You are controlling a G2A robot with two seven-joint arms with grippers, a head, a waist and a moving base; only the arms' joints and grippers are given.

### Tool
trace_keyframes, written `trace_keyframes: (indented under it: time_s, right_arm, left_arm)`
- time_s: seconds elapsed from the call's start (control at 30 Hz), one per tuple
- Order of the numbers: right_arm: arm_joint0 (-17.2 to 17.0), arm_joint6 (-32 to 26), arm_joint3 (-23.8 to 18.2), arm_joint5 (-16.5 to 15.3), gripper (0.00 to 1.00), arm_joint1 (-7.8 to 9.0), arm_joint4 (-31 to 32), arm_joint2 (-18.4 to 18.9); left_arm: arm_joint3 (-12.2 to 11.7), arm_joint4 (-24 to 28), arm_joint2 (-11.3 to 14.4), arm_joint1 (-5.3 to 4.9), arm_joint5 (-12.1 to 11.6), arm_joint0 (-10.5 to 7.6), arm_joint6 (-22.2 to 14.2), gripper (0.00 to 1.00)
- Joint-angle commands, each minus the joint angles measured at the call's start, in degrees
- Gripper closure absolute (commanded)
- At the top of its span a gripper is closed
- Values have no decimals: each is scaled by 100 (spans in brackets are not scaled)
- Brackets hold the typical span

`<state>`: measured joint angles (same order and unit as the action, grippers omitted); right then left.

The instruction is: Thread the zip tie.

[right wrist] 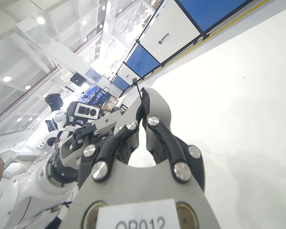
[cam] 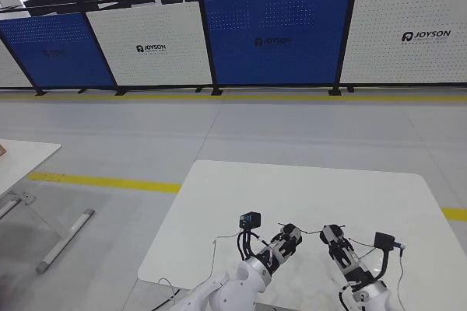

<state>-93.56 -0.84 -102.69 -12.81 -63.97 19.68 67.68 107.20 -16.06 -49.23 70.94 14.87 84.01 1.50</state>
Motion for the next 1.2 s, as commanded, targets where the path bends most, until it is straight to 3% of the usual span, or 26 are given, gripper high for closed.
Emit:
trace_keyframes:
  time_s: [0.0, 1.17]
  right_arm:
    - [8, -36, 1, 21, 100, -8, 18, -8]
    - [55, -147, 36, 213, 100, -164, 173, -20]
  left_arm:
    - [0, 0, 0, 0, 0, 0, 0, 100]
    - [0, 0, 0, 0, 0, 0, 0, 100]
